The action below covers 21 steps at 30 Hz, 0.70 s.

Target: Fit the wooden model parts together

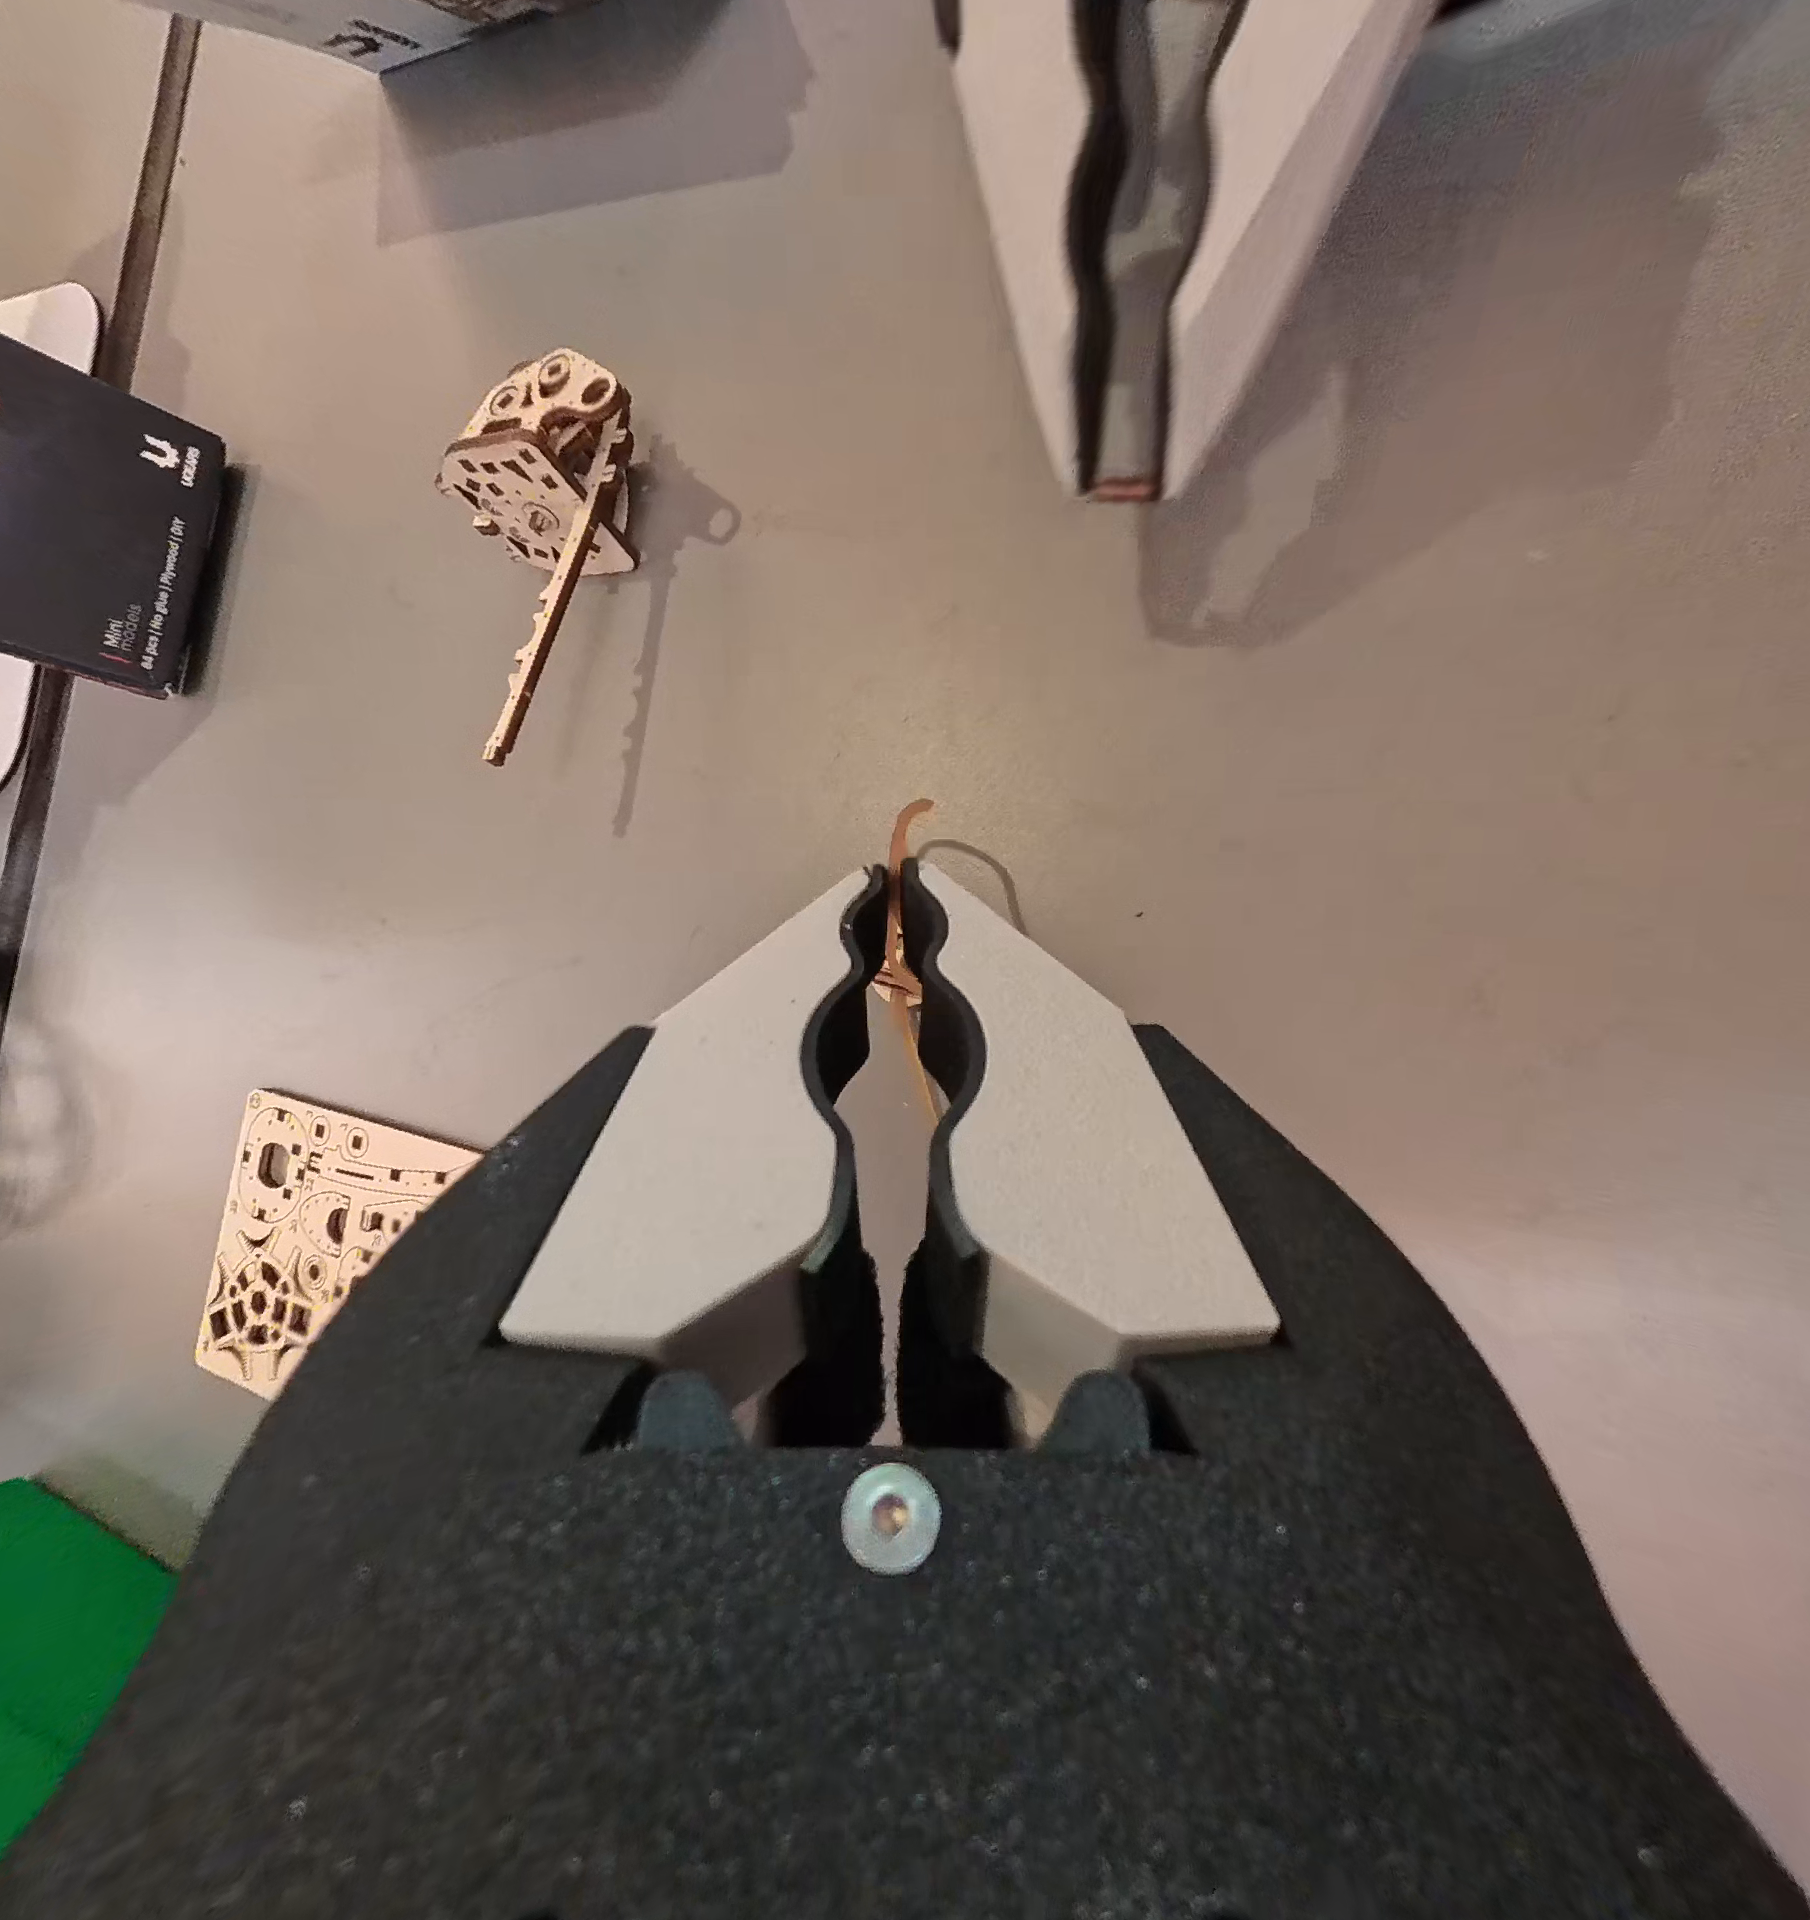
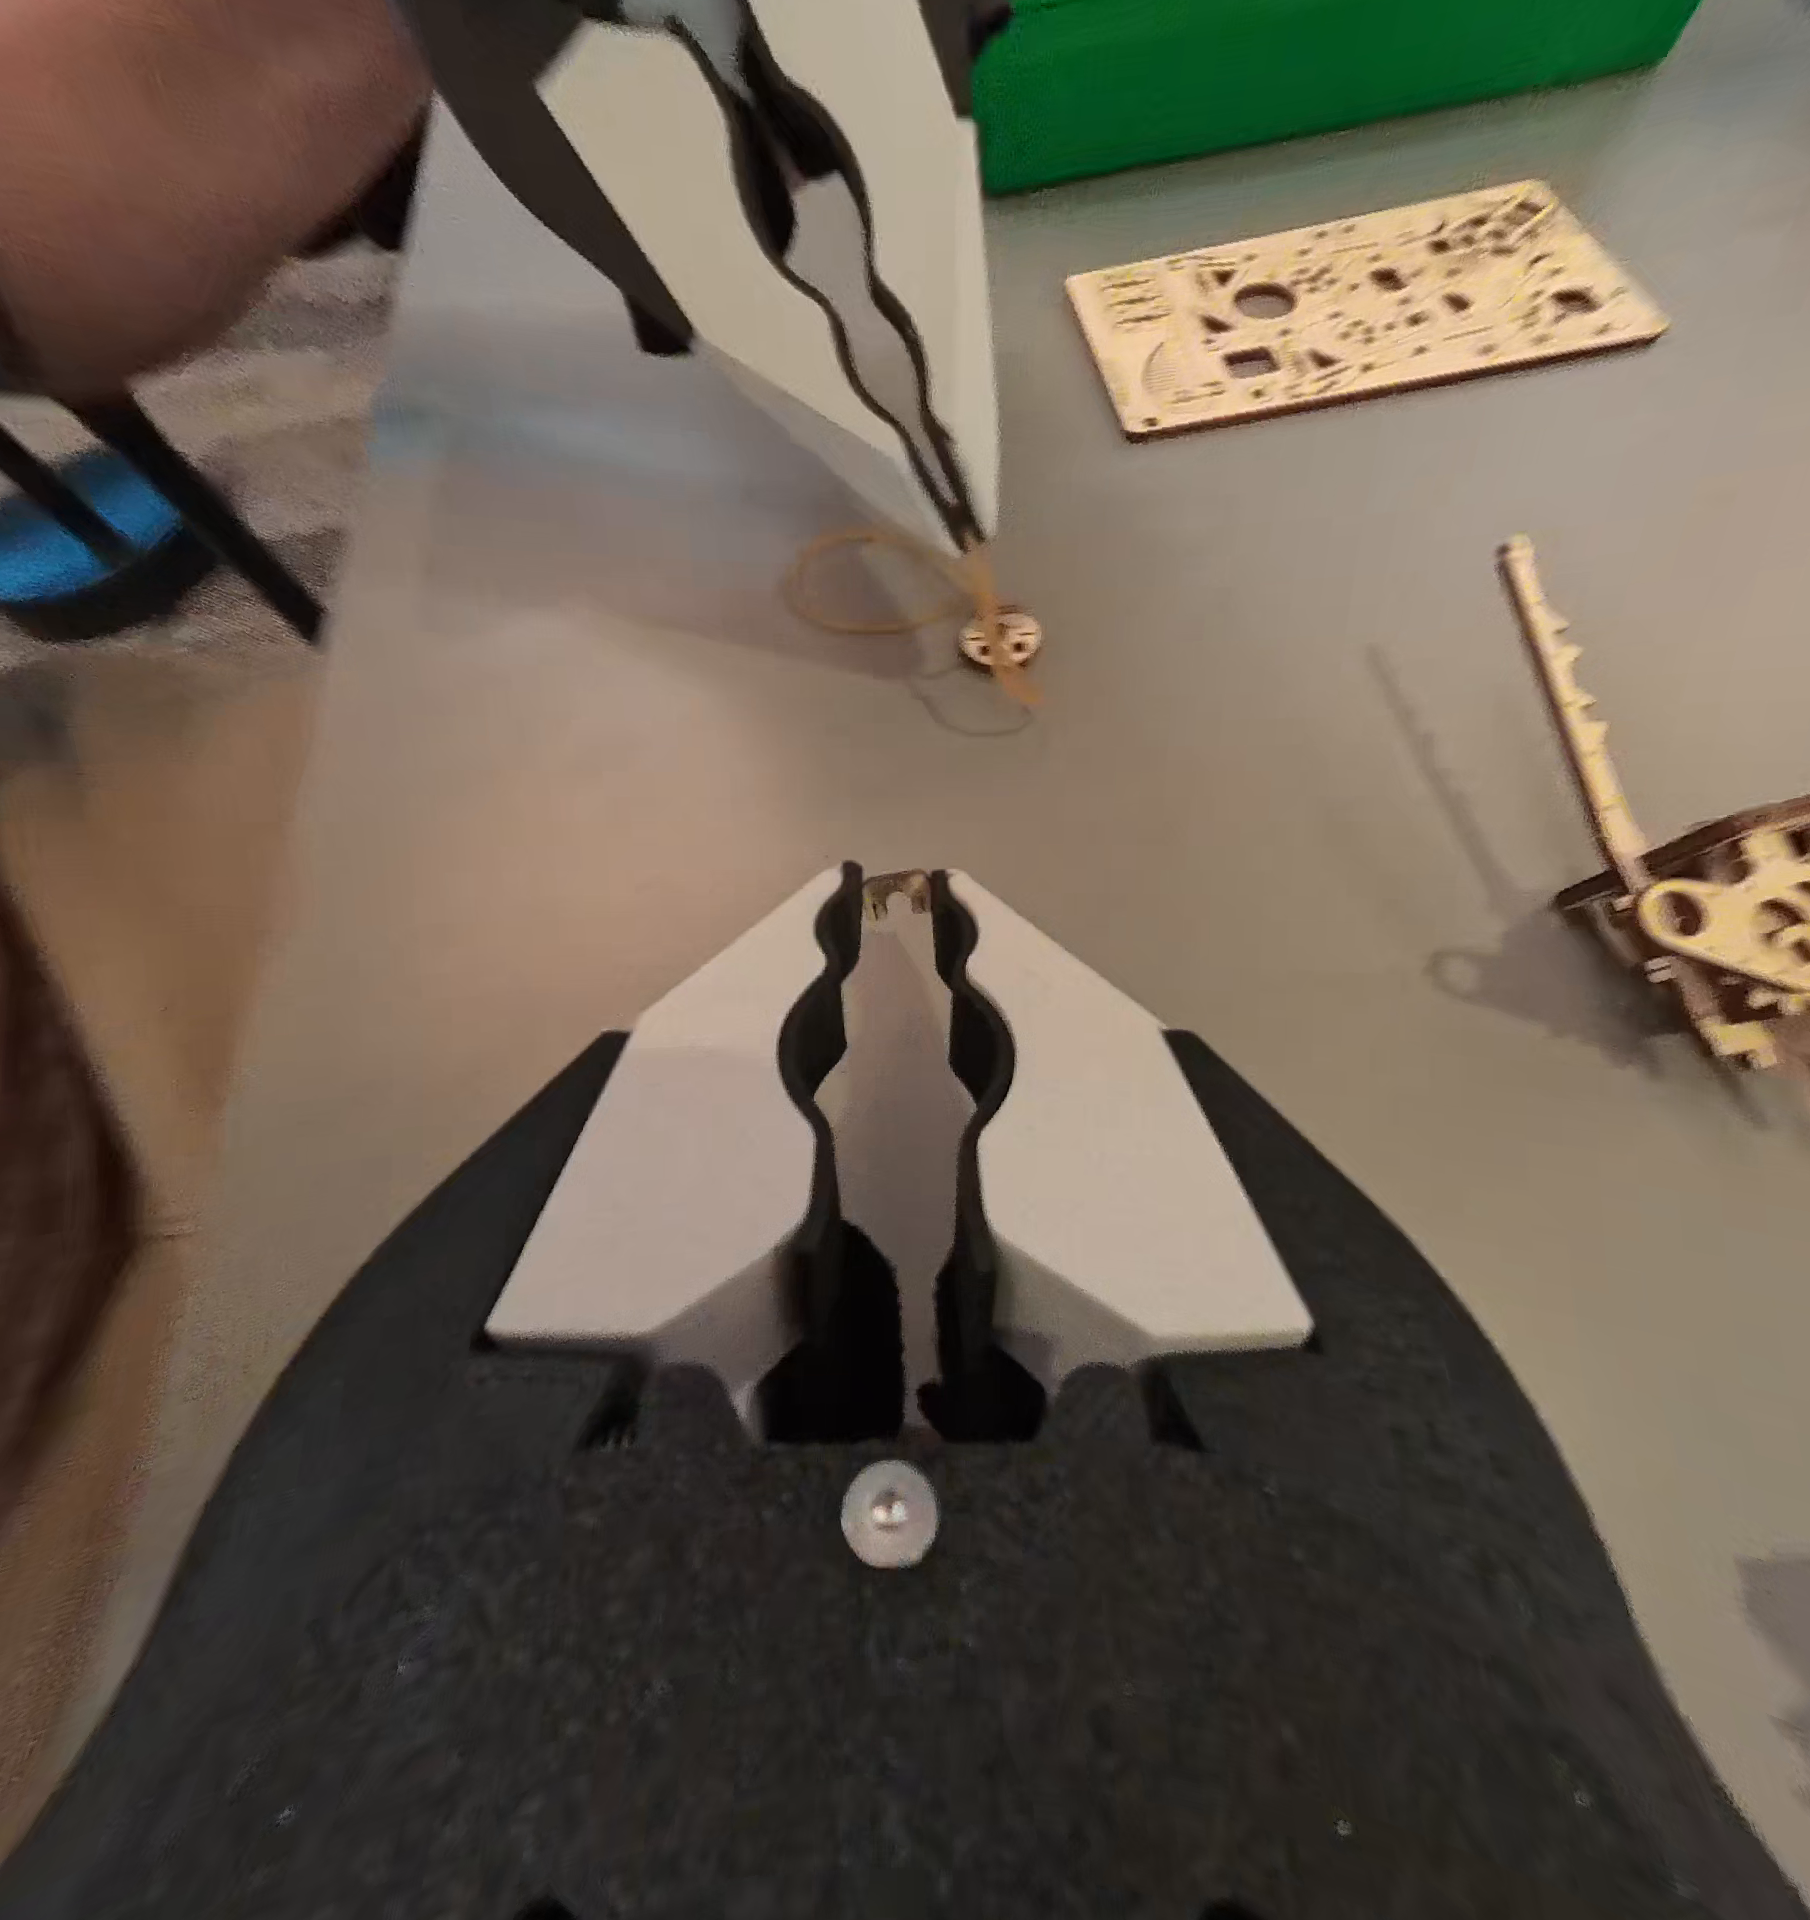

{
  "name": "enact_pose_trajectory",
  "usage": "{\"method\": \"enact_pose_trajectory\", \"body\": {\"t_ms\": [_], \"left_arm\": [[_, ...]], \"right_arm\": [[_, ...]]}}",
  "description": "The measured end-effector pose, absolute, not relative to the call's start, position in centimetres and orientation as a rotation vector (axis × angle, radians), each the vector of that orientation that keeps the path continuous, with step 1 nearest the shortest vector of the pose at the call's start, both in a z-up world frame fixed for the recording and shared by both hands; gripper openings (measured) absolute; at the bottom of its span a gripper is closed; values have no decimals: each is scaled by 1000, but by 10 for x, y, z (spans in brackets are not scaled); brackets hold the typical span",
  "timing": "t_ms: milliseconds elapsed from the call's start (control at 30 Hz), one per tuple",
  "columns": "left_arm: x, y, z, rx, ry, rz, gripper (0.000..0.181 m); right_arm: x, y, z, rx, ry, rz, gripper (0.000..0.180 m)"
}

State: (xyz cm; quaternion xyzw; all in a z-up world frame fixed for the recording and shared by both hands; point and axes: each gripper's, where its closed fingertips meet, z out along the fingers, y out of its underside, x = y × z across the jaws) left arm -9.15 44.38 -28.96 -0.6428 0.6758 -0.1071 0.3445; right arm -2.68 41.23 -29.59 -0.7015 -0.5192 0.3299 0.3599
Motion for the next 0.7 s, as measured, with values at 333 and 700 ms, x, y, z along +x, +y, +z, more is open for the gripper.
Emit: {"method": "enact_pose_trajectory", "body": {"t_ms": [333,700], "left_arm": [[-96,446,-292,-1689,1754,-265,0],[-95,446,-295,-1691,1764,-262,0]], "right_arm": [[-26,433,-329,-1985,-1383,828,13],[-25,418,-313,-1946,-1432,871,14]]}}
